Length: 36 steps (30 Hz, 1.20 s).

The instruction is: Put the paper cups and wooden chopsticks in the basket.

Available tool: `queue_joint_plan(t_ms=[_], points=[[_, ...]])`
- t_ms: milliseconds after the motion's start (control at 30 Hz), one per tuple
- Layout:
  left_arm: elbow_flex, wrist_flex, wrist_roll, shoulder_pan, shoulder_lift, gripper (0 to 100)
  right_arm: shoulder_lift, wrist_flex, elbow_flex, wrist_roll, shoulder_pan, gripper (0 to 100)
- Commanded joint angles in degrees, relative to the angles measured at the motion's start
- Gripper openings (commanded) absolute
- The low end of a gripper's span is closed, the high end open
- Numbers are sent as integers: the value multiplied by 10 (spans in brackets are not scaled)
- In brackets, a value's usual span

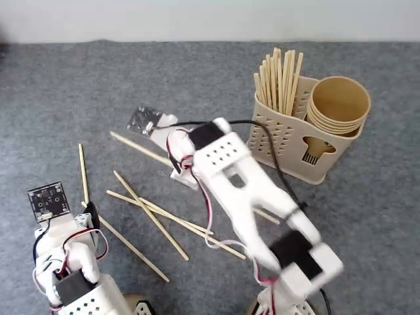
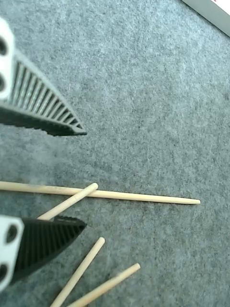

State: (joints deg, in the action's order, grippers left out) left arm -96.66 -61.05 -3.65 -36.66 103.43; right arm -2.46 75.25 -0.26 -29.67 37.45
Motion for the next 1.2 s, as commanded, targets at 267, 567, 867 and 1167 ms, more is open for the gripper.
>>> queue_joint_plan(t_ms=[267, 567, 867, 1167], points=[[2, 8, 2, 0, 9, 261, 251, -63, -35, -6, -21, 9], [2, 8, 2, 0, 9, 261, 311, -225, -35, 29, -118, 9], [2, 8, 2, 0, 9, 261, 303, -447, -33, 70, -205, 9], [2, 8, 2, -1, 9, 261, 237, -491, -25, 105, -268, 9]])
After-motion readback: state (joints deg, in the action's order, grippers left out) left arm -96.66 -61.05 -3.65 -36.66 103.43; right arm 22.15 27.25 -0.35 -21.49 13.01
